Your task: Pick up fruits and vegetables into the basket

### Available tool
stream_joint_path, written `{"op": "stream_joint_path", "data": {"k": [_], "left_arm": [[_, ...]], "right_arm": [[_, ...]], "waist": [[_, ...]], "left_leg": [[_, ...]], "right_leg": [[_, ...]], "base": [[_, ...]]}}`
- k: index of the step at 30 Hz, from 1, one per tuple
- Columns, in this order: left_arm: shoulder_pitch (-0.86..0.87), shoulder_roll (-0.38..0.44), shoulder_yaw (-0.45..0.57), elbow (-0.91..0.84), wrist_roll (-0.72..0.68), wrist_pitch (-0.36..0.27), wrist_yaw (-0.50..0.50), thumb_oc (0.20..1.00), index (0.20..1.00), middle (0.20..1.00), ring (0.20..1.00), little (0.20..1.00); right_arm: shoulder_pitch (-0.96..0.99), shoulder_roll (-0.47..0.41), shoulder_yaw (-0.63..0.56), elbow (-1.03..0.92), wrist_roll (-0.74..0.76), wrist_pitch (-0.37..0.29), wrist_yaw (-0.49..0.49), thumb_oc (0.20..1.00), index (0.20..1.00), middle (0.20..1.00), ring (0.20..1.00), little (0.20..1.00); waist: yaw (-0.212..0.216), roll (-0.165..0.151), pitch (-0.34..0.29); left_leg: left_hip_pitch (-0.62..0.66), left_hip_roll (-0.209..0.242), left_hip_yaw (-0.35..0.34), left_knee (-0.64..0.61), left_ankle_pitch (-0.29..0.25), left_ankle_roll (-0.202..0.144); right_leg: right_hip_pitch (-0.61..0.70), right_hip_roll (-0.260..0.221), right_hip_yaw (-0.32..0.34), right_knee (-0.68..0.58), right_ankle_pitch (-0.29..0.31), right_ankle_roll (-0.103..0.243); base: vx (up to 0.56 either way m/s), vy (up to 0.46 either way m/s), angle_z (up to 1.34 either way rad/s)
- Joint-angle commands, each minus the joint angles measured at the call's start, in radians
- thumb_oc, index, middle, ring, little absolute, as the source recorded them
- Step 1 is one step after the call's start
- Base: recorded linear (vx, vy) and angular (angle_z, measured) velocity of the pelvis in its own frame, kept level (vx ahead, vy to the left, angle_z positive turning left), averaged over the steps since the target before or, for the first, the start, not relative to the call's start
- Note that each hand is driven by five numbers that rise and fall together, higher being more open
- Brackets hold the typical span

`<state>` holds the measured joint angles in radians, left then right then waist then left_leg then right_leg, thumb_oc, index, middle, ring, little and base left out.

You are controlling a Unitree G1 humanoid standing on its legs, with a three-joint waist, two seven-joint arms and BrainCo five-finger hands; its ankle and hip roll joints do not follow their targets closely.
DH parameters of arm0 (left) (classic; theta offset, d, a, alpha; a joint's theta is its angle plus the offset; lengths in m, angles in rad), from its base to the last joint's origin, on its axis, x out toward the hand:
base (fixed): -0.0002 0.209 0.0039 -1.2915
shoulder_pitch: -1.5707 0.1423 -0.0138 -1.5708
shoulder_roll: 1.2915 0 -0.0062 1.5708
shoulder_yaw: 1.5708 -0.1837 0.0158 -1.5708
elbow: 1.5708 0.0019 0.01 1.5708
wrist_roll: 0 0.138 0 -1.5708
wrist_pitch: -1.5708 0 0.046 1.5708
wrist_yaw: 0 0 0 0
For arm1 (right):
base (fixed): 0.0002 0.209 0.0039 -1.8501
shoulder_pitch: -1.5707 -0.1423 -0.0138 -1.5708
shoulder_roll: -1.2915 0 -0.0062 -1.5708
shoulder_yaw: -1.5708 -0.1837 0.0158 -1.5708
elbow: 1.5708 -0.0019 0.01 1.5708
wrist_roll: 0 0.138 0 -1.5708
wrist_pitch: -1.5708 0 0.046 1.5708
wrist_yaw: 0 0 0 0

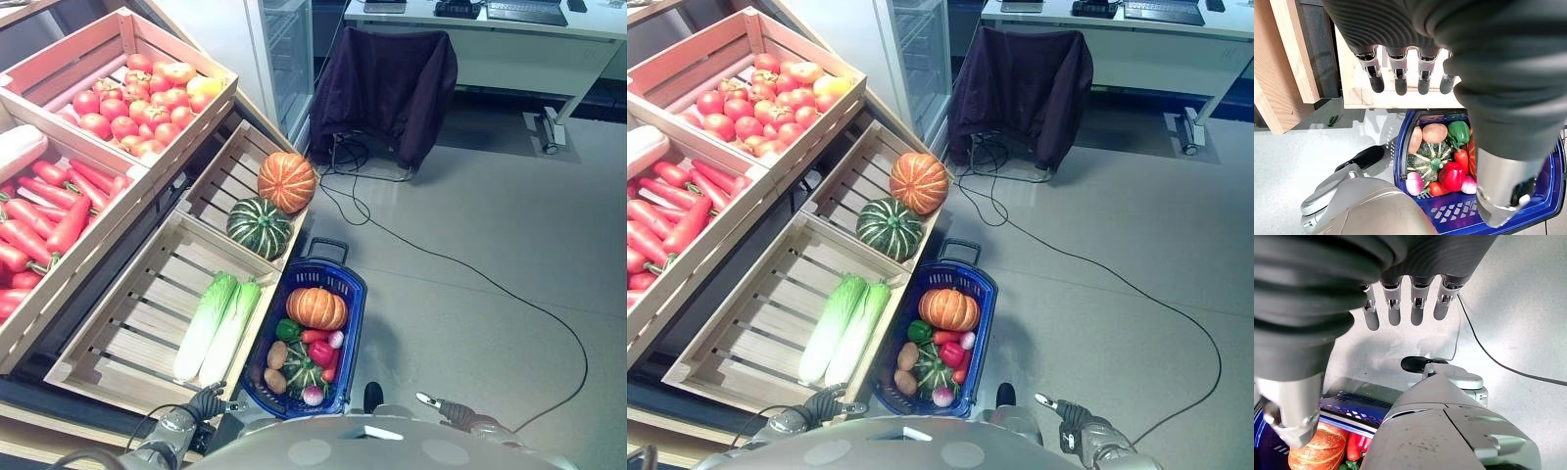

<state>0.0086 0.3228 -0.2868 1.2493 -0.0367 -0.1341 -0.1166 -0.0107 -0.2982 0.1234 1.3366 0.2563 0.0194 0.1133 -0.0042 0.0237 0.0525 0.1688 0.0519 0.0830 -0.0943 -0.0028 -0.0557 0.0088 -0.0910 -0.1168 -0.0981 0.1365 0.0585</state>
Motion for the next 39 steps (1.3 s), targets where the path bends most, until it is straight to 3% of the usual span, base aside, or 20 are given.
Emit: {"op": "stream_joint_path", "data": {"k": [1,13,23,30,39], "left_arm": [[-0.066,-0.012,0.037,0.072,0.022,-0.017,0.005,1.0,1.0,1.0,1.0,1.0],[-0.063,-0.013,0.045,0.078,0.017,-0.024,0.012,1.0,1.0,1.0,1.0,1.0],[-0.067,-0.001,0.044,0.048,-0.059,-0.045,0.053,1.0,1.0,1.0,1.0,1.0],[-0.132,-0.014,0.014,0.015,-0.136,-0.085,0.064,1.0,1.0,1.0,1.0,1.0],[-0.189,-0.011,-0.015,-0.074,-0.239,-0.188,0.068,1.0,1.0,1.0,1.0,1.0]], "right_arm": [[-0.073,0.0,0.003,0.066,0.019,-0.016,0.004,1.0,1.0,1.0,1.0,1.0],[-0.075,-0.005,0.0,0.066,0.014,-0.016,0.009,1.0,1.0,1.0,1.0,1.0],[-0.086,-0.024,0.014,0.053,0.029,0.002,0.006,1.0,1.0,1.0,1.0,1.0],[-0.157,-0.028,0.048,0.023,0.101,-0.01,-0.03,1.0,1.0,1.0,1.0,1.0],[-0.218,-0.055,0.057,-0.016,0.177,-0.021,-0.051,1.0,1.0,1.0,1.0,1.0]], "waist": [[-0.012,-0.026,0.016],[-0.009,-0.028,0.022],[-0.003,-0.018,0.07],[-0.004,0.005,0.187],[0.0,0.012,0.288]], "left_leg": [[-0.051,-0.038,-0.055,0.007,-0.067,0.018],[-0.059,-0.035,-0.06,0.007,-0.062,0.016],[-0.129,-0.03,-0.068,0.007,-0.03,0.011],[-0.262,-0.036,-0.089,0.007,0.021,0.014],[-0.355,-0.048,-0.098,0.007,0.057,0.01]], "right_leg": [[0.099,-0.015,0.011,0.011,-0.134,0.077],[0.094,-0.014,0.008,0.011,-0.133,0.077],[0.03,-0.014,0.012,0.011,-0.117,0.073],[-0.097,-0.001,0.023,0.011,-0.089,0.056],[-0.181,0.001,0.007,0.011,-0.064,0.047]], "base": [[0.0,0.0,0.0],[0.0,0.0,0.0],[-0.03,0.005,0.01],[-0.18,-0.002,0.07],[-0.08,0.01,0.07]]}}
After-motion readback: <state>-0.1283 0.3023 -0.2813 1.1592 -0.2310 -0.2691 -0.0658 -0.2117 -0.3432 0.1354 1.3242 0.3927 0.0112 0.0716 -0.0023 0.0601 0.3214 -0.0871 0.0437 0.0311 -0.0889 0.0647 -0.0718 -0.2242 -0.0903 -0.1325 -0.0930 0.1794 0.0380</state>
